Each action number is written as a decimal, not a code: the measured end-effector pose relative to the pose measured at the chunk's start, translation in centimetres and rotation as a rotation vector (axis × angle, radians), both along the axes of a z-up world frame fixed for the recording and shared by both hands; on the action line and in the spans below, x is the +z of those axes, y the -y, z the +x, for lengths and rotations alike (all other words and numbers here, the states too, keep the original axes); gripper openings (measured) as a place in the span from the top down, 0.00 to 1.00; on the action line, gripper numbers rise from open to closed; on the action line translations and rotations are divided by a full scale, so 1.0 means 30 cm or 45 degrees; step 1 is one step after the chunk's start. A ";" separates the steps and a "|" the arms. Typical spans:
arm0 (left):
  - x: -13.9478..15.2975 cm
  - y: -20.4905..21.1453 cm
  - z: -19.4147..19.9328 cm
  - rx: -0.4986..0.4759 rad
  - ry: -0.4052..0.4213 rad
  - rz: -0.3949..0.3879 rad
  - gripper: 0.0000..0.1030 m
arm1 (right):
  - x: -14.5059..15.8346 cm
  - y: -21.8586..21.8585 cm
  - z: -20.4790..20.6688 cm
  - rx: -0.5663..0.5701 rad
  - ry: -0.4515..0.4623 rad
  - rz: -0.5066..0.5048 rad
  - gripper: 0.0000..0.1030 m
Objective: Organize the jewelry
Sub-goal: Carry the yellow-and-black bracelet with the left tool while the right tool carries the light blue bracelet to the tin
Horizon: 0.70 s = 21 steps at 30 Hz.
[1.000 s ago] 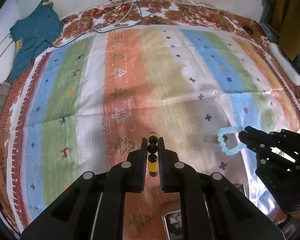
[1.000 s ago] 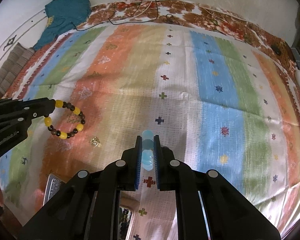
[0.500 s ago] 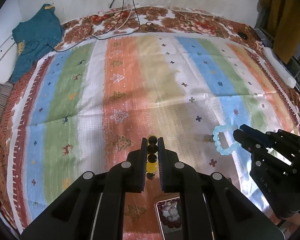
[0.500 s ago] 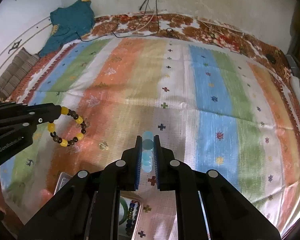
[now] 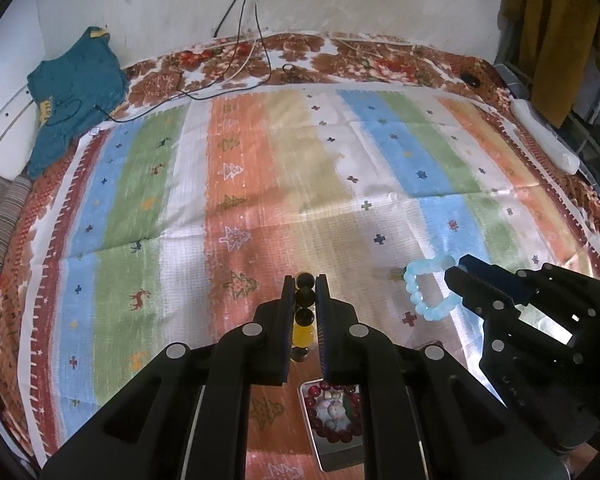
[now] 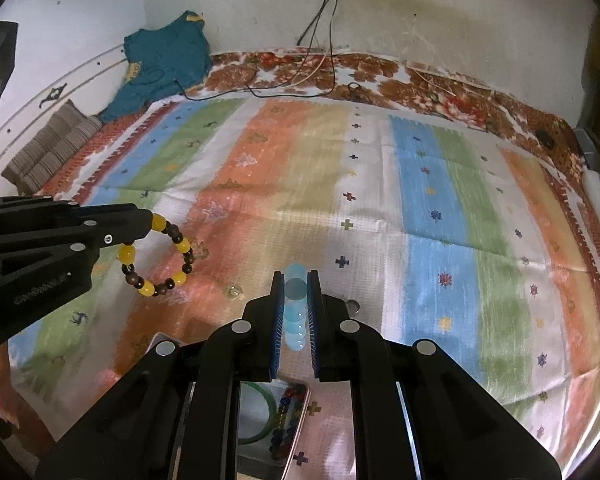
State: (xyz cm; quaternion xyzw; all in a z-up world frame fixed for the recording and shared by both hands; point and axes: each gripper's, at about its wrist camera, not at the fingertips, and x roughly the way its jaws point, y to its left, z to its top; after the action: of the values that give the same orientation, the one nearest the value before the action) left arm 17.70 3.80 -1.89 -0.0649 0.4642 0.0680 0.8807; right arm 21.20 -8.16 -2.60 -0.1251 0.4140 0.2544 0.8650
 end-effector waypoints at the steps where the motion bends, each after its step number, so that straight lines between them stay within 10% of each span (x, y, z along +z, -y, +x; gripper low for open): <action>1: 0.003 0.002 -0.004 -0.001 0.004 -0.001 0.91 | 0.004 0.005 -0.009 0.001 0.009 0.002 0.88; 21: 0.041 0.083 -0.166 -0.063 0.080 0.002 0.91 | 0.060 0.063 -0.154 0.031 0.062 0.060 0.88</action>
State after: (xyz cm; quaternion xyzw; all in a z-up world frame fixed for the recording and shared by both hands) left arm 12.71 1.31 -0.67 -0.0548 0.4379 0.0446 0.8963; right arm 16.57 -10.05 -0.81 -0.1159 0.3852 0.2714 0.8744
